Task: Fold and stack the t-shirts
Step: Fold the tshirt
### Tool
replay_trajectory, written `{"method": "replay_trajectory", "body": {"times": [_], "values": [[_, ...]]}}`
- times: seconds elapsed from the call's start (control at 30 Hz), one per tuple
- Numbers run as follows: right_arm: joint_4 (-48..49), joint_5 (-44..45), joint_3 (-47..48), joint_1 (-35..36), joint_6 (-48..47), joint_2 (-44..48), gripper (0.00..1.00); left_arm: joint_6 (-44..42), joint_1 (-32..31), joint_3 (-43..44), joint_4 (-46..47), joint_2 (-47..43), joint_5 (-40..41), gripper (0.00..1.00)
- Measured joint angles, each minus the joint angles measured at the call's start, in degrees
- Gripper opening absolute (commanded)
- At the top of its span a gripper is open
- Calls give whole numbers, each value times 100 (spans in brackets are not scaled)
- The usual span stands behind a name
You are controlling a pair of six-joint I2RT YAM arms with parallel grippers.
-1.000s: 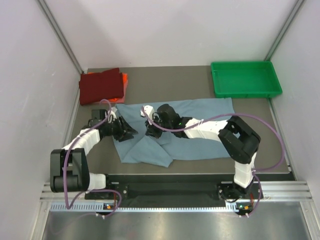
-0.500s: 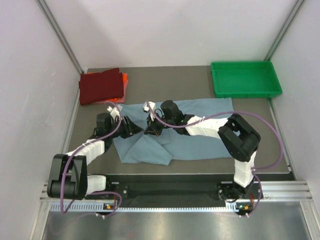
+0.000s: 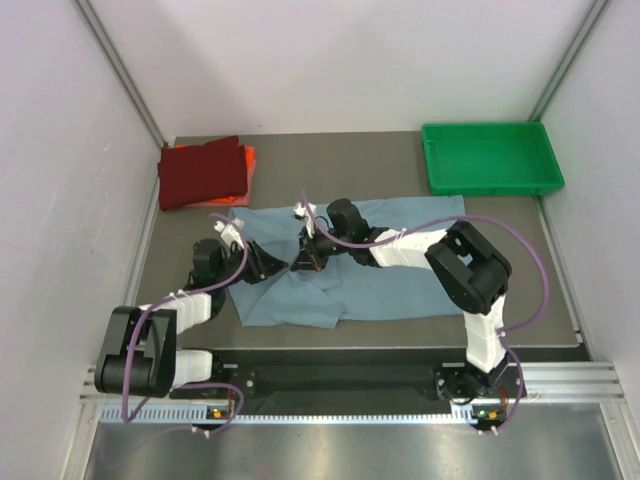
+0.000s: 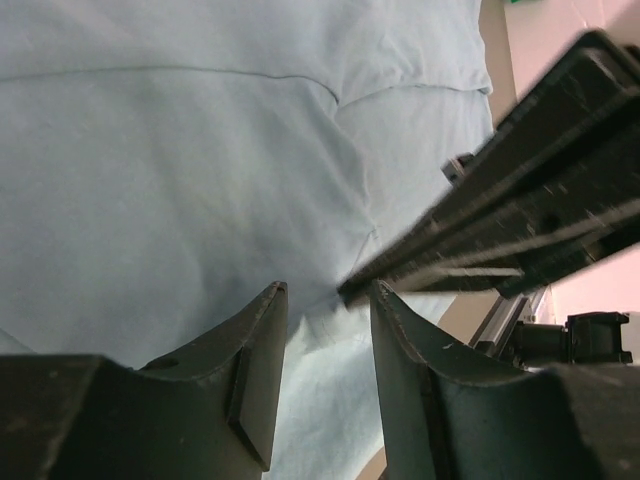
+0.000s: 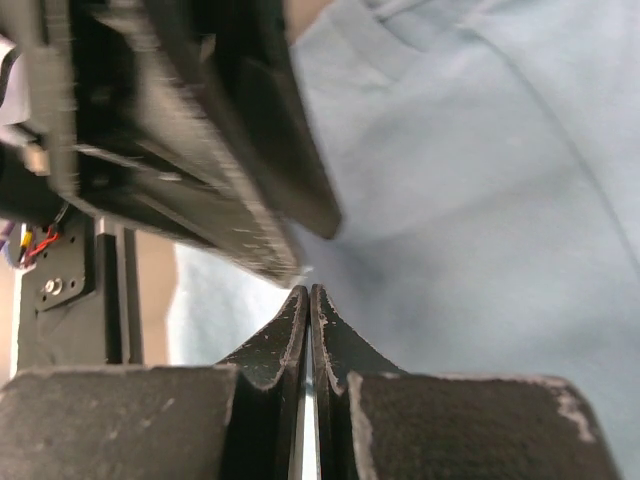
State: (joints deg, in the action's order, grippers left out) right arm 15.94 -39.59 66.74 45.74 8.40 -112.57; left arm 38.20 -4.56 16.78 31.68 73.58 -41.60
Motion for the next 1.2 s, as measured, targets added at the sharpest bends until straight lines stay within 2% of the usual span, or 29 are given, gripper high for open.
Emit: {"method": "replay_trajectory", "body": {"times": [0.23, 0.47, 0.67, 0.93, 0.97, 1.1, 1.13, 1.2], "values": [[330, -173, 0, -286, 343, -94, 0, -109, -11, 201, -92, 2, -105, 44], [511, -407, 0, -501, 577, -96, 0, -452, -275, 422, -203, 481, -232, 44], [575, -457, 0, -514, 678, -131, 0, -780, -656, 619, -678, 671, -116, 45], [595, -472, 0, -514, 684, -133, 0, -994, -702, 979, -846, 968, 22, 42], [595, -472, 0, -514, 684, -133, 0, -1005, -706, 1014, -866, 1021, 33, 40], [592, -472, 0, -514, 684, -133, 0, -1010, -743, 1082, -909, 1130, 31, 19], [584, -472, 0, -514, 682, -133, 0, -1005, -756, 1099, -920, 1132, 28, 7], [551, -468, 0, -514, 686, -131, 8, -975, -767, 1143, -944, 1132, 0, 0]]}}
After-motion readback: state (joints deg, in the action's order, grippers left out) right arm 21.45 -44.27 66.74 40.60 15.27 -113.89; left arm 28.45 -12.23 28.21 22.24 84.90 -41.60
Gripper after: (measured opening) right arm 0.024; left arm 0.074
